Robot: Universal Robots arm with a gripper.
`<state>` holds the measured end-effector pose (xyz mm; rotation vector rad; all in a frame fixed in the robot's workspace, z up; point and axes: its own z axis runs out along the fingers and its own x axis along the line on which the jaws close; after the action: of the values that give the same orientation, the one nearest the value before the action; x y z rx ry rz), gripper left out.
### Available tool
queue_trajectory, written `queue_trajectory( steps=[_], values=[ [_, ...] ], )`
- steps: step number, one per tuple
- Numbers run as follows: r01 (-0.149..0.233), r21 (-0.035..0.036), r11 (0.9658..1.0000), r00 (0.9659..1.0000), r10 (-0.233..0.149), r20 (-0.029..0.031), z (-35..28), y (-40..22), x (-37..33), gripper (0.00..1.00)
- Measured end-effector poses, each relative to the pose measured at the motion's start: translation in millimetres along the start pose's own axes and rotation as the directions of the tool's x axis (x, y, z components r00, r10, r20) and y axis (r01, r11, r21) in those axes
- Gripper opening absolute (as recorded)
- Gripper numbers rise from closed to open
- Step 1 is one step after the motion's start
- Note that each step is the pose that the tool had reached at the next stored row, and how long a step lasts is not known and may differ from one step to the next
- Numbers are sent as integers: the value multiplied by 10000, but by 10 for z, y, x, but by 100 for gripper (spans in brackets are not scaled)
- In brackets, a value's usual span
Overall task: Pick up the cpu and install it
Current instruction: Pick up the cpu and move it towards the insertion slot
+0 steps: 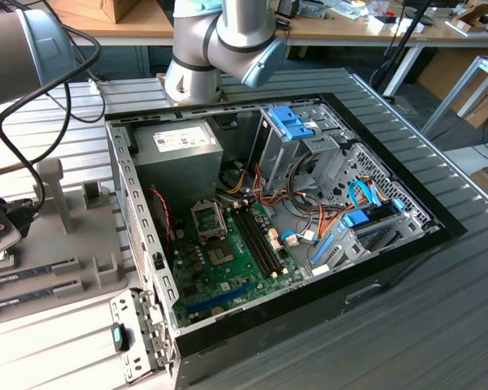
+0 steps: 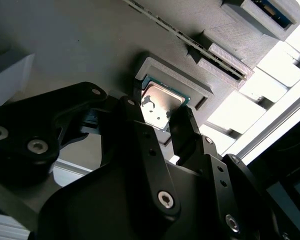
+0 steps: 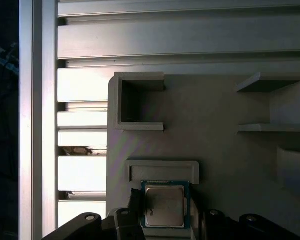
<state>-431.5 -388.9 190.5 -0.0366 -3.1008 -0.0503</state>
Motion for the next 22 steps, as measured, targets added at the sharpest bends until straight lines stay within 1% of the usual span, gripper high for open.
queue_trajectory(
  steps=[1, 2, 6, 7, 17, 22],
  values=[
    [1, -15, 10000, 10000, -1, 2, -24, 1, 1, 47],
    [1, -16, 10000, 10000, -1, -1, -33, 1, 1, 47],
    [1, -18, 10000, 10000, -1, 0, -53, 2, 2, 47],
    [1, -18, 10000, 10000, -1, 0, -78, 2, 3, 47],
    [1, -17, 10000, 10000, -1, 0, -101, 3, 4, 47],
    [1, -18, 10000, 10000, -1, 0, -137, 4, 5, 47]
  ],
)
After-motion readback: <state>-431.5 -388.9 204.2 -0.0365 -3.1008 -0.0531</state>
